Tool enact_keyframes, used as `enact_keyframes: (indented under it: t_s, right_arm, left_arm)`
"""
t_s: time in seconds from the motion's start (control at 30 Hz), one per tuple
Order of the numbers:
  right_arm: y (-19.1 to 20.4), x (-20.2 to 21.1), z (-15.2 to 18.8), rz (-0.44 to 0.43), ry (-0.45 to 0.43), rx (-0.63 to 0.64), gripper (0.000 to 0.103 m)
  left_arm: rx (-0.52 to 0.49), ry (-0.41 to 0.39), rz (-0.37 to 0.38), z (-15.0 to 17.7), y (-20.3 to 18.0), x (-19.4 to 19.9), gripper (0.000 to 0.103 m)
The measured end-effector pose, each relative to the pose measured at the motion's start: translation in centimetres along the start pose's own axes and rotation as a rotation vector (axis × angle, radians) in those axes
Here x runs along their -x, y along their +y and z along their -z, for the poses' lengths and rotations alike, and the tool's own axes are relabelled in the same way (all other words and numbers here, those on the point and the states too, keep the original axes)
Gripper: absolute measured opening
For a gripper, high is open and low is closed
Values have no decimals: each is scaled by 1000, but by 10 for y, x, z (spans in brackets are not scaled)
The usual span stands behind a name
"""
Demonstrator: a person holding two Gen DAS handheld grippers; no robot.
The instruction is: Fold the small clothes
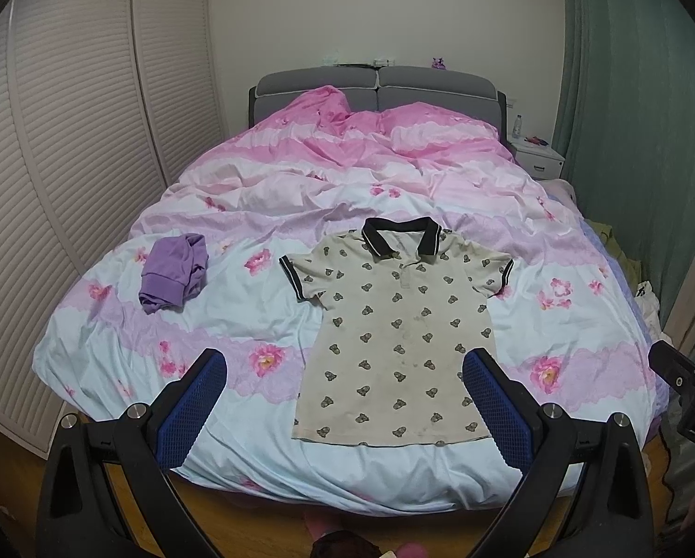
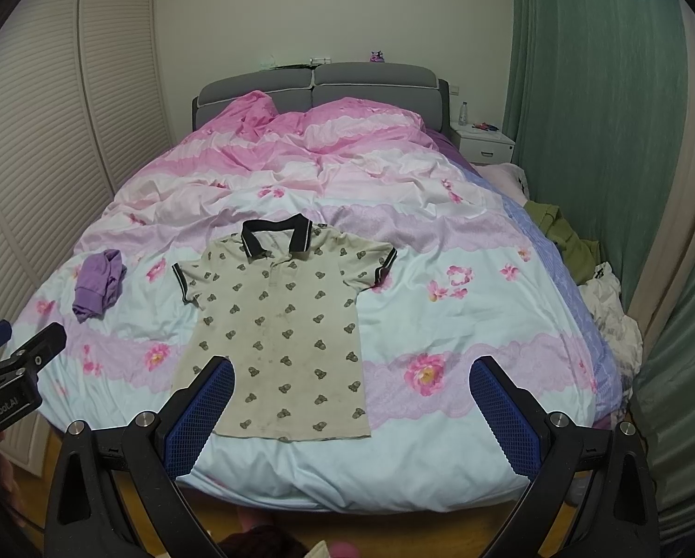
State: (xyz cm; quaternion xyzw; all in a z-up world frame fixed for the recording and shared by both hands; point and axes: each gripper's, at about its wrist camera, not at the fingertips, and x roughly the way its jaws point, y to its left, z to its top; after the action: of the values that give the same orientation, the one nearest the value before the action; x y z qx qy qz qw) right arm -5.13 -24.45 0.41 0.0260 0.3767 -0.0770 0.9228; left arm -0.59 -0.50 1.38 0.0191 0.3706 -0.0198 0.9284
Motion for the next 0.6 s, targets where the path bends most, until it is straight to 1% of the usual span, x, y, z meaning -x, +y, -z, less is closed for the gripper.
enact_keyframes:
  t_s: [0.6]
  right_arm:
    - [-1, 0, 0, -1, 0, 0, 102]
  left_arm:
    - [-4, -4, -2, 1, -2, 1, 103]
